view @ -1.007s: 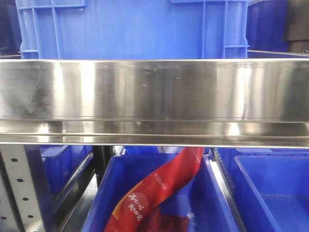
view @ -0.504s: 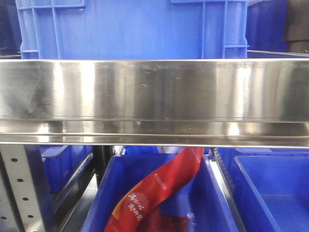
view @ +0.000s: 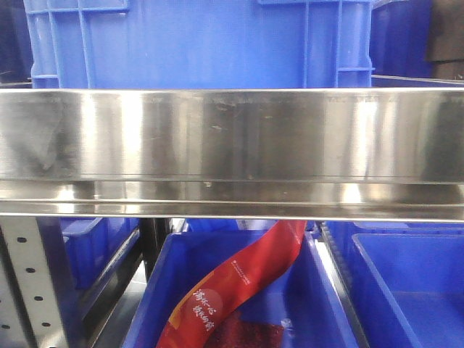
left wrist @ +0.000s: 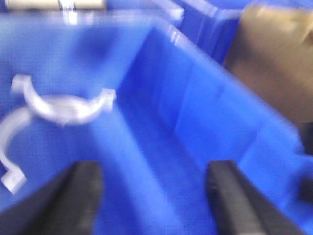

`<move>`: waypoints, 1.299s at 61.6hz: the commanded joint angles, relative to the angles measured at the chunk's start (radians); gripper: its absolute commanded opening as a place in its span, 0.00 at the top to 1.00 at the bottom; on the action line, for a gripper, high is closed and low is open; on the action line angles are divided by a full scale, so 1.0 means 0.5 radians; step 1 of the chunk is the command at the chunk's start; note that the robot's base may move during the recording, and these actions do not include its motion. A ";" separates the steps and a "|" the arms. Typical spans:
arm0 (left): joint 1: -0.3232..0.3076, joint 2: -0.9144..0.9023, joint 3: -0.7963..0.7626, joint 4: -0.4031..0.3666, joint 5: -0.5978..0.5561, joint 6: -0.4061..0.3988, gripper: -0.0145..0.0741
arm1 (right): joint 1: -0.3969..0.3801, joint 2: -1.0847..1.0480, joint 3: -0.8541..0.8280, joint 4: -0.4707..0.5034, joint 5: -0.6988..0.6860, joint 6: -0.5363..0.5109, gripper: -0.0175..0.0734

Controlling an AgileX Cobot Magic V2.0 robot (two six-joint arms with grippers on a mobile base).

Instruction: Grab PVC pipe and place in blue bin

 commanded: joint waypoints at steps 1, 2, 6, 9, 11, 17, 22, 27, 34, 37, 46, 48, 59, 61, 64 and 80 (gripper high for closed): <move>-0.010 -0.103 -0.027 0.048 -0.010 -0.003 0.63 | 0.004 -0.113 -0.022 -0.024 -0.013 -0.007 0.80; -0.010 -0.110 -0.027 0.057 -0.010 -0.003 0.66 | 0.004 -0.127 -0.022 -0.024 -0.002 -0.007 0.83; -0.010 -0.125 -0.027 0.118 -0.008 -0.003 0.80 | 0.004 -0.146 -0.022 -0.024 0.064 -0.007 0.92; -0.010 -0.128 -0.027 0.186 -0.008 -0.003 0.90 | 0.004 -0.151 -0.022 -0.024 0.095 -0.007 1.00; -0.010 -0.123 -0.027 0.226 -0.008 -0.003 0.96 | 0.004 -0.151 -0.022 -0.024 0.095 -0.007 0.99; -0.010 -0.120 -0.027 0.256 0.003 -0.003 0.96 | 0.004 -0.144 -0.022 -0.028 0.028 -0.007 0.99; -0.010 -0.153 -0.027 0.232 0.074 -0.003 0.96 | 0.004 -0.174 -0.022 -0.028 -0.007 -0.007 0.99; -0.010 -0.218 -0.027 0.222 0.146 -0.003 0.96 | 0.004 -0.251 -0.022 -0.028 0.048 -0.007 0.99; -0.010 -0.367 -0.023 0.275 0.259 -0.003 0.96 | 0.004 -0.399 -0.022 -0.107 0.233 -0.042 0.99; -0.010 -0.433 -0.008 0.284 0.268 -0.003 0.96 | 0.004 -0.454 -0.017 -0.167 0.287 -0.050 0.99; -0.010 -0.629 0.187 0.273 0.176 -0.003 0.96 | 0.004 -0.619 0.162 -0.264 0.106 -0.058 0.99; -0.010 -0.683 0.278 0.261 0.131 -0.003 0.96 | 0.004 -0.665 0.247 -0.264 0.030 -0.058 0.99; -0.010 -1.057 0.981 0.247 -0.328 -0.003 0.96 | 0.004 -0.918 0.842 -0.273 -0.404 -0.058 0.99; -0.010 -1.142 1.124 0.239 -0.426 -0.003 0.96 | 0.004 -0.974 0.965 -0.273 -0.492 -0.058 0.99; -0.010 -1.262 1.320 0.221 -0.559 -0.003 0.96 | 0.004 -1.057 1.133 -0.273 -0.626 -0.058 0.99; -0.010 -1.899 2.218 0.164 -1.241 -0.003 0.96 | 0.004 -1.360 1.711 -0.273 -0.950 -0.058 0.99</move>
